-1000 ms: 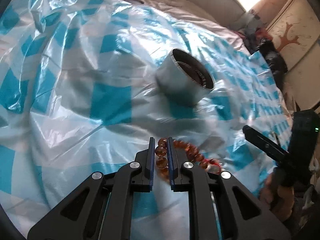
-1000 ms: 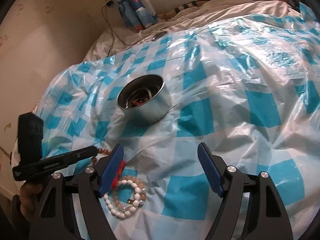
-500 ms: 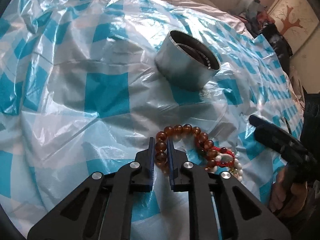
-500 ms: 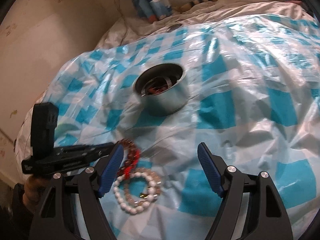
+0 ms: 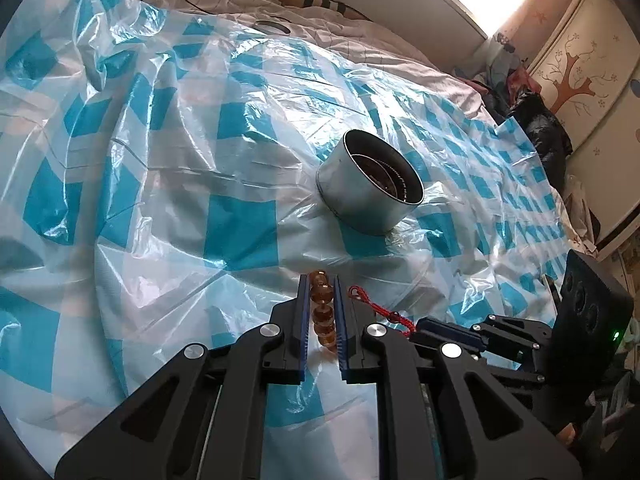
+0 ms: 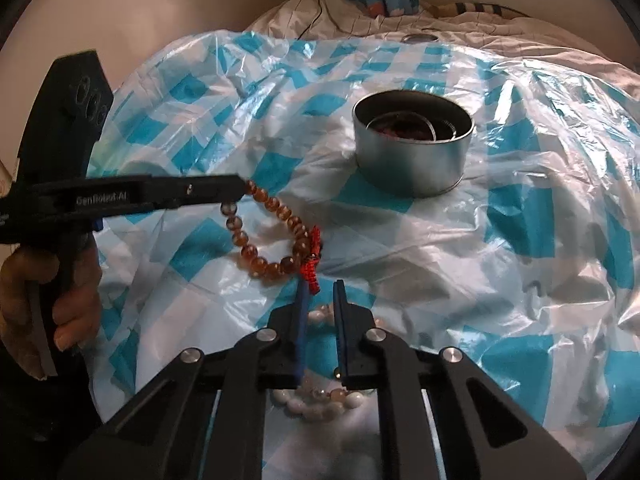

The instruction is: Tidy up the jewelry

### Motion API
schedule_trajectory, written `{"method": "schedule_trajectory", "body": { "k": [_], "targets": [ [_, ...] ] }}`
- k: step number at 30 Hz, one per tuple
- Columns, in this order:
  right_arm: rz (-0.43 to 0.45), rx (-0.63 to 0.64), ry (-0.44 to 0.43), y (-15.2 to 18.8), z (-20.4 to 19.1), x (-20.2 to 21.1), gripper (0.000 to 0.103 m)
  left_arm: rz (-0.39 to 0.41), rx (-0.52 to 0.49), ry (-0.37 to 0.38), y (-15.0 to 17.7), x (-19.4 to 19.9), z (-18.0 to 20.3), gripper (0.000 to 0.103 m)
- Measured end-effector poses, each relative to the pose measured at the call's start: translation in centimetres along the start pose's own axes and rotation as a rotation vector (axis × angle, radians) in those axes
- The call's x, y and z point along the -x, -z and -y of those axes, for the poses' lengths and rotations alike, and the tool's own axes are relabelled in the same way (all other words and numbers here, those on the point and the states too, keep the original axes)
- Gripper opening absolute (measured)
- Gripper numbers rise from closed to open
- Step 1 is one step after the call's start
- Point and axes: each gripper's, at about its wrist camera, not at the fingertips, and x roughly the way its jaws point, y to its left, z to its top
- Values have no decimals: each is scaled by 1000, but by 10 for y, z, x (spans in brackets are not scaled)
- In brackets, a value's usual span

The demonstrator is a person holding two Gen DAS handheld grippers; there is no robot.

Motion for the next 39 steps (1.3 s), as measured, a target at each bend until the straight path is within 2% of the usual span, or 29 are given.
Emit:
{"method": "schedule_trajectory", "body": {
  "k": [1, 3, 4, 5, 7, 9, 10, 11, 15, 18, 22, 24, 25, 26, 32, 36, 38, 39],
  "targets": [
    [7, -2, 0, -2, 0, 0, 14, -4, 2, 1, 0, 0, 0, 10],
    [16, -4, -1, -6, 0, 0, 40, -10, 6, -4, 1, -1, -2, 10],
    [27, -4, 4, -8, 0, -1, 60, -14, 11, -6, 1, -2, -3, 10],
    [36, -2, 3, -10, -1, -2, 61, -17, 14, -8, 2, -3, -4, 10],
    [27, -6, -24, -13, -2, -9, 60, -20, 18, -7, 3, -4, -5, 10],
    [-26, 14, -5, -13, -6, -23, 35, -20, 18, -8, 3, -4, -5, 10],
    [-44, 18, 3, -12, -6, -27, 11, -20, 18, -10, 3, -4, -5, 10],
    [-42, 16, 8, -11, -6, -26, 9, -20, 19, -10, 4, -4, -7, 10],
    [51, -72, -18, -17, 13, 5, 9, -8, 28, -1, 2, -2, -7, 10],
    [106, -150, -31, -18, 35, 28, 9, 9, 29, 39, -1, 3, -1, 10],
    [35, -282, 34, -7, 75, 23, 10, -54, 23, -63, 3, -13, -6, 10],
    [5, -323, 26, -4, 86, 21, 20, -79, 26, -93, 5, -18, -12, 10],
    [9, -320, 23, -4, 86, 22, 39, -84, 33, -97, 6, -19, -13, 10],
    [24, -299, 29, -5, 83, 25, 50, -84, 35, -96, 5, -19, -14, 10],
    [17, -157, 153, -6, 58, 15, 56, -70, 20, -147, 7, -21, -12, 11],
    [-19, -79, 243, -2, 47, 0, 53, -87, 26, -171, 7, -31, -16, 13],
    [-23, -74, 233, -1, 47, 1, 18, -98, 9, -173, 7, -37, -14, 13],
    [-22, -91, 214, -1, 49, 3, 15, -104, -1, -165, 7, -37, -12, 13]
  ]
}}
